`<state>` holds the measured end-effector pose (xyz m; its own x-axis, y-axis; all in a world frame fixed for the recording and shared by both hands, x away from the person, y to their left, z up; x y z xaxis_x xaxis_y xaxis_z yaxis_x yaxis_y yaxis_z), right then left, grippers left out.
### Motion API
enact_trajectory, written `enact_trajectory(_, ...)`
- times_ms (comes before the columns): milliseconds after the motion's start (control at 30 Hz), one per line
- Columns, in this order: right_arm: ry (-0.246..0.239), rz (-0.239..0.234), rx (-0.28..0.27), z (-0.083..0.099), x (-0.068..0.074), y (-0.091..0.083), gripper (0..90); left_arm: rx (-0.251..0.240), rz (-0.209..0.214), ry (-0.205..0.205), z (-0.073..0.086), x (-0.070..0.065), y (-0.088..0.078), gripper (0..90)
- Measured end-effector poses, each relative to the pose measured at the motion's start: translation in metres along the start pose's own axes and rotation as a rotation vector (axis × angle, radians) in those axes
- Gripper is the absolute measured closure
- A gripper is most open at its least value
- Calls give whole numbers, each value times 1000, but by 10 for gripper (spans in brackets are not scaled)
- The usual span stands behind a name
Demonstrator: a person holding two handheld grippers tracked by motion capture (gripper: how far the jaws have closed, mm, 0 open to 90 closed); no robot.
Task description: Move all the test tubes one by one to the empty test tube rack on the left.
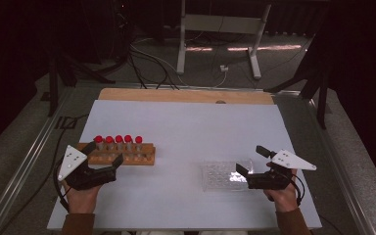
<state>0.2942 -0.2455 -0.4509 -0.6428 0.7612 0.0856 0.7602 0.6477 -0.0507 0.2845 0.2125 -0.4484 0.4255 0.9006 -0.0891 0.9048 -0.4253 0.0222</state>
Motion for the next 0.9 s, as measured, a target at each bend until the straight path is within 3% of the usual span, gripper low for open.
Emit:
enact_trajectory(100,-3,6,-11,0,-1,-1,0,11,-7,35,5,-1,-2,6)
enact_trajectory(167,-5,13,-21,0,-3,-2,0,11,-1,27,7,-2,-3,6)
enact_trajectory(433,-10,40,-63,-4,-8,-8,0,19,-4,60,15,-5,-8,5)
enact_trajectory(667,-22,66,-75,-4,-14,-13,0,15,-12,34,19,-1,-9,5)
enact_trajectory(900,-21,76,-72,-2,-15,-14,0,22,-6,46,20,-5,-8,5)
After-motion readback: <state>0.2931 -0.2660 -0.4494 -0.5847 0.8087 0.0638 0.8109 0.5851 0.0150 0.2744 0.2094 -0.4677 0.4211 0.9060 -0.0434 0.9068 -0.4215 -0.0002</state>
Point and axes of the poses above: each handheld gripper's, and its own axes: y roughly forward along the jaws, z roughly out of its underside, x roughly to its left, the point moved 5 cm from there along y, roughly forward along the jaws, and after that the axes turned 15 degrees about -x, right-handed, at the moved point
